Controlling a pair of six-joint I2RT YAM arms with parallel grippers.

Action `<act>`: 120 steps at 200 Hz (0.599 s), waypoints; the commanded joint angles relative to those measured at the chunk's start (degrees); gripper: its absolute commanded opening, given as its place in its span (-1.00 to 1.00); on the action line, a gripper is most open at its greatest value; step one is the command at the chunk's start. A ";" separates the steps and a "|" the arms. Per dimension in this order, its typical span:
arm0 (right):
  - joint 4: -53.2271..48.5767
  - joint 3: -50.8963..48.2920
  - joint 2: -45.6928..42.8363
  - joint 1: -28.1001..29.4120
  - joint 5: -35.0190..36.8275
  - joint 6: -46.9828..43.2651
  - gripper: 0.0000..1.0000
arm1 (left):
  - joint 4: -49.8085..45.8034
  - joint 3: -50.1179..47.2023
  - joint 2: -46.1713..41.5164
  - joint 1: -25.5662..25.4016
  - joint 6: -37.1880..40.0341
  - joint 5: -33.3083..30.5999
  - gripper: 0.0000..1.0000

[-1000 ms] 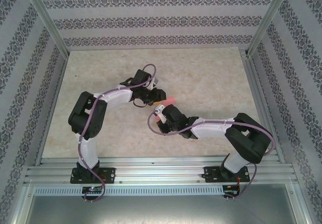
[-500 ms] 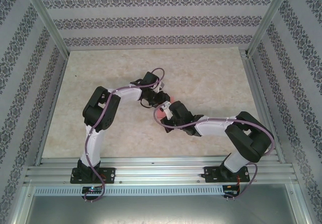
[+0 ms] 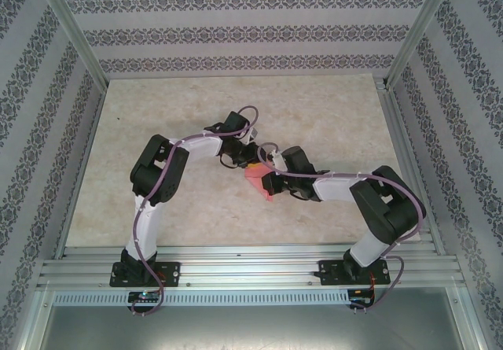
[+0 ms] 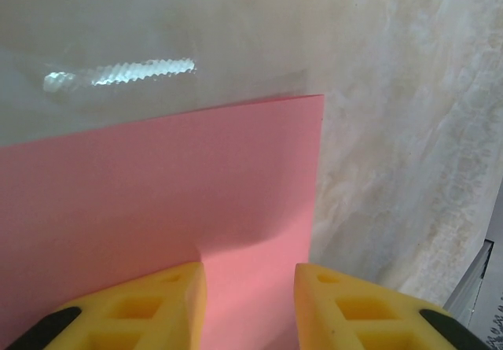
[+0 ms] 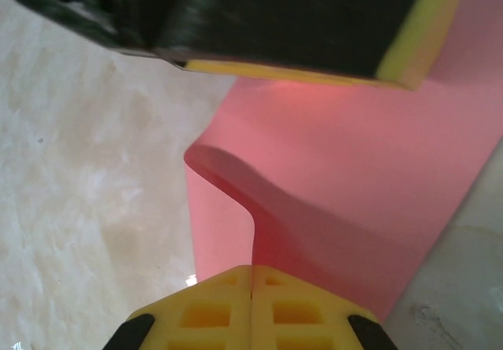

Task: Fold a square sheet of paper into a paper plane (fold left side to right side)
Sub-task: Third fold the triangle at the center of the table.

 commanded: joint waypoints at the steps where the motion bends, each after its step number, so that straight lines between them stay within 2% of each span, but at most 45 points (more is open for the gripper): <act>1: 1.37 1.40 1.76 -1.03 -3.16 2.07 -1.00 | -3.08 0.50 3.30 -1.25 1.68 -2.40 -0.27; 120: 0.62 3.06 3.42 -2.98 -2.61 2.75 -1.00 | -3.32 0.70 3.46 -1.61 1.50 -2.40 -0.28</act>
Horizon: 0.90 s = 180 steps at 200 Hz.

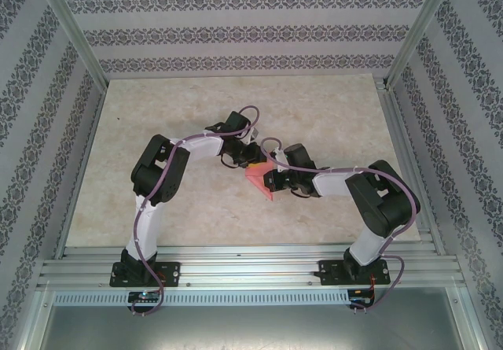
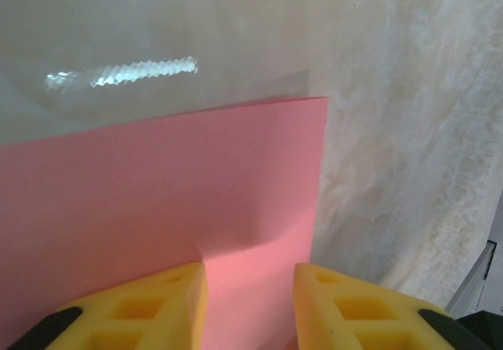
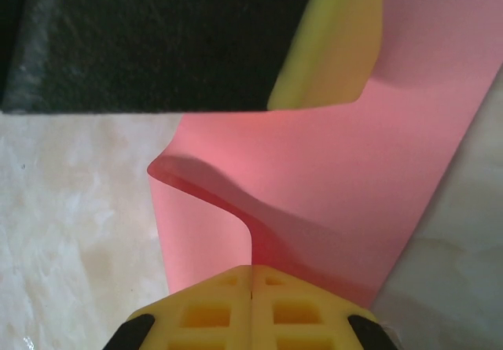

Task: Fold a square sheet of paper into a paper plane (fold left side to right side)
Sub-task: Third fold the triangle at the center of the table.

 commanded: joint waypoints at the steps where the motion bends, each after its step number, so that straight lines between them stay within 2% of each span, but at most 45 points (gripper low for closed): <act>1: 0.65 1.33 0.57 -0.54 -0.68 0.12 -1.00 | -2.73 -0.09 3.13 -1.37 1.46 -2.08 -0.28; 180: 0.95 -1.39 -1.28 -1.06 1.46 1.28 -1.00 | -2.82 -0.16 3.04 -1.52 1.50 -2.09 -0.28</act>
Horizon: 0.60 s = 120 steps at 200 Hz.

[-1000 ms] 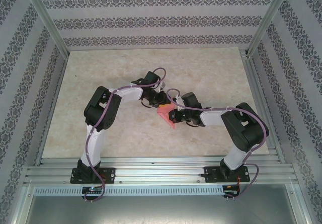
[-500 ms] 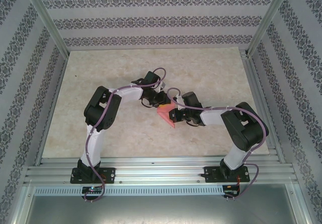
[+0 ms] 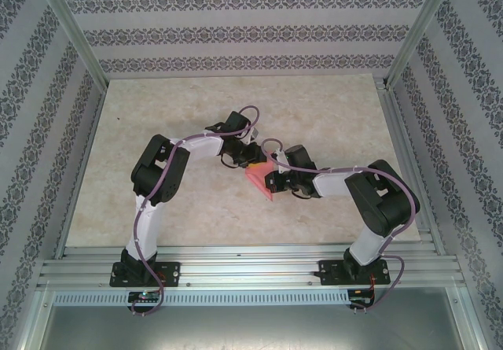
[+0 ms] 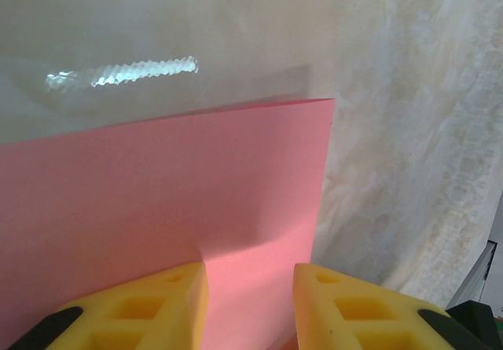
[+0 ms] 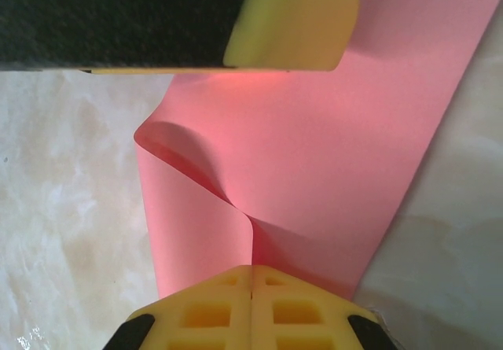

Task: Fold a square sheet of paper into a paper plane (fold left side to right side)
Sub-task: Third fold the triangle at the center of the table.

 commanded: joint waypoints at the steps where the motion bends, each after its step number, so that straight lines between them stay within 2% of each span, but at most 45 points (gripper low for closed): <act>1: 0.88 -0.42 -1.52 -1.04 0.94 0.98 -1.00 | -2.80 -0.16 3.04 -1.49 1.52 -2.08 -0.28; 120: -0.66 1.19 -0.64 -1.32 2.09 1.04 -1.00 | -2.31 -0.33 3.15 -1.58 1.28 -1.94 -0.28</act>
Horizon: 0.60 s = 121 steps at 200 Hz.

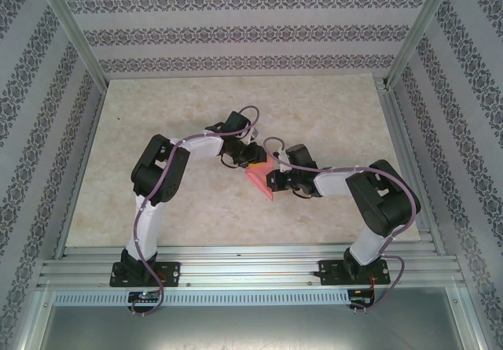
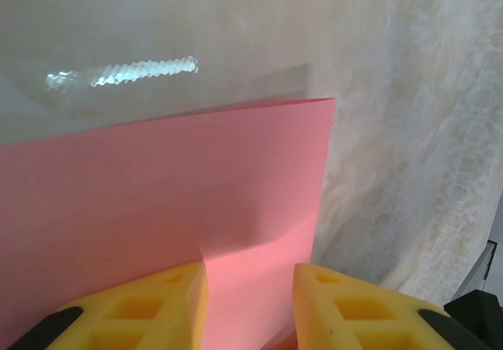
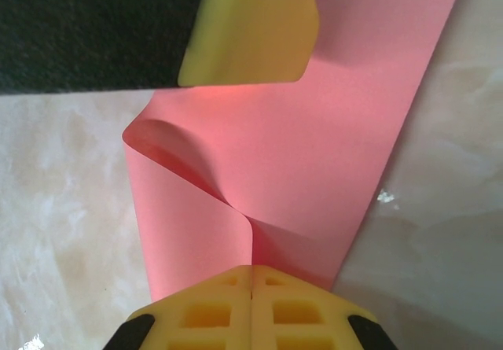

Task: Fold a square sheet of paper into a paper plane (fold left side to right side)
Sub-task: Third fold the triangle at the center of the table.

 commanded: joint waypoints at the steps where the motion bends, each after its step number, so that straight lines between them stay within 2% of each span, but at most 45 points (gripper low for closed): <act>1: -0.22 1.06 -0.53 -0.59 1.48 0.03 -1.00 | -2.34 -0.38 3.14 -1.54 1.32 -1.94 -0.28; 100: -3.22 2.41 1.82 -0.50 1.73 -0.23 -1.00 | -2.01 -0.60 2.91 -1.54 1.28 -1.62 -0.28; 121: -4.14 1.92 2.36 -0.16 1.92 -0.51 -1.00 | -2.31 -0.69 1.95 -1.52 1.63 -1.61 -0.22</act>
